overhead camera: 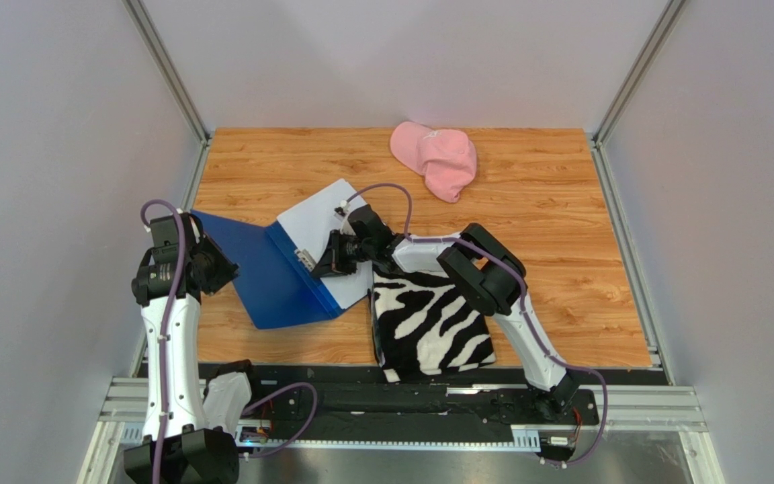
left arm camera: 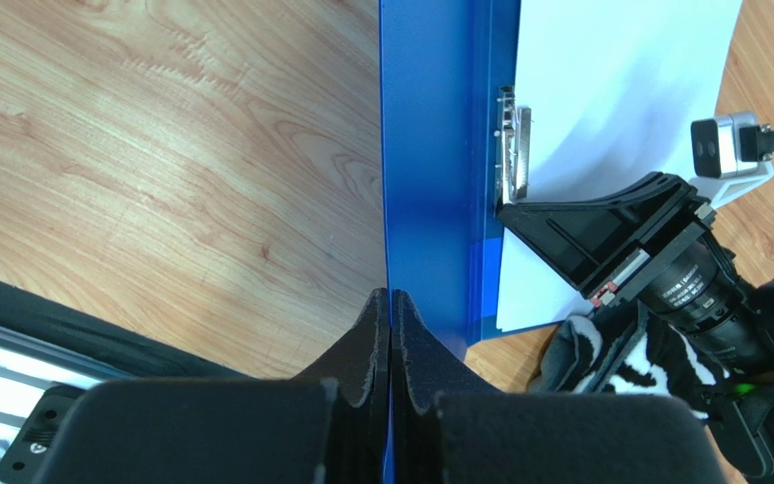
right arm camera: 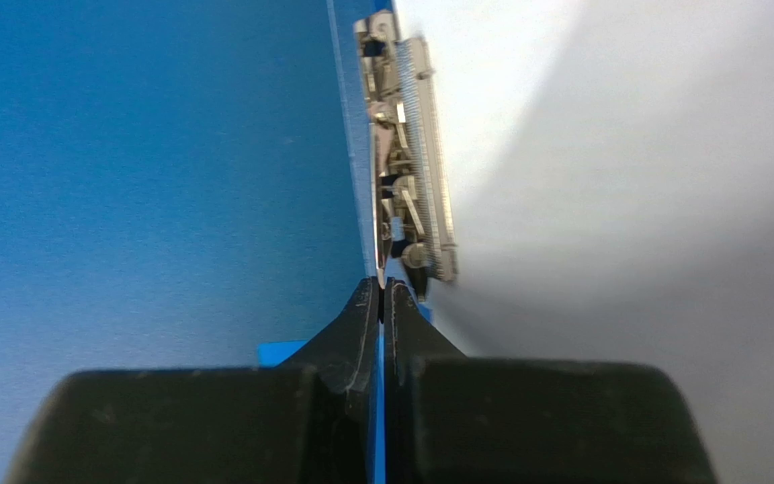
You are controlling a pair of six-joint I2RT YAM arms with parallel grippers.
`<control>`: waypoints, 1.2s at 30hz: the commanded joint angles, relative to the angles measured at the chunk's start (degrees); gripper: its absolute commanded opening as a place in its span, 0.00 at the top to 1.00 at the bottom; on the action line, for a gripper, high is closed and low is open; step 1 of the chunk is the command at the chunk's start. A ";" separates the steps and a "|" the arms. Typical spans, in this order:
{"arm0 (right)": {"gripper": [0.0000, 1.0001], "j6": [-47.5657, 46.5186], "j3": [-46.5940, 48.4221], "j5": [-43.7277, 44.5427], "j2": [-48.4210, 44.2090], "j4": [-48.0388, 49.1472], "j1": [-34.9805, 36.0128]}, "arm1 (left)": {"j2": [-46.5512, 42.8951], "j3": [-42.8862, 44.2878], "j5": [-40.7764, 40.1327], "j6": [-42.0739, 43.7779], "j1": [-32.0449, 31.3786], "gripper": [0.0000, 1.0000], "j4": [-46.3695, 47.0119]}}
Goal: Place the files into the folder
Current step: Clamp the file and folder with some files.
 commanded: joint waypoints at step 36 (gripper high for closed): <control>1.00 18.89 -29.10 16.93 4.49 6.93 2.26 | -0.14 1.66 3.24 6.90 0.27 1.00 1.82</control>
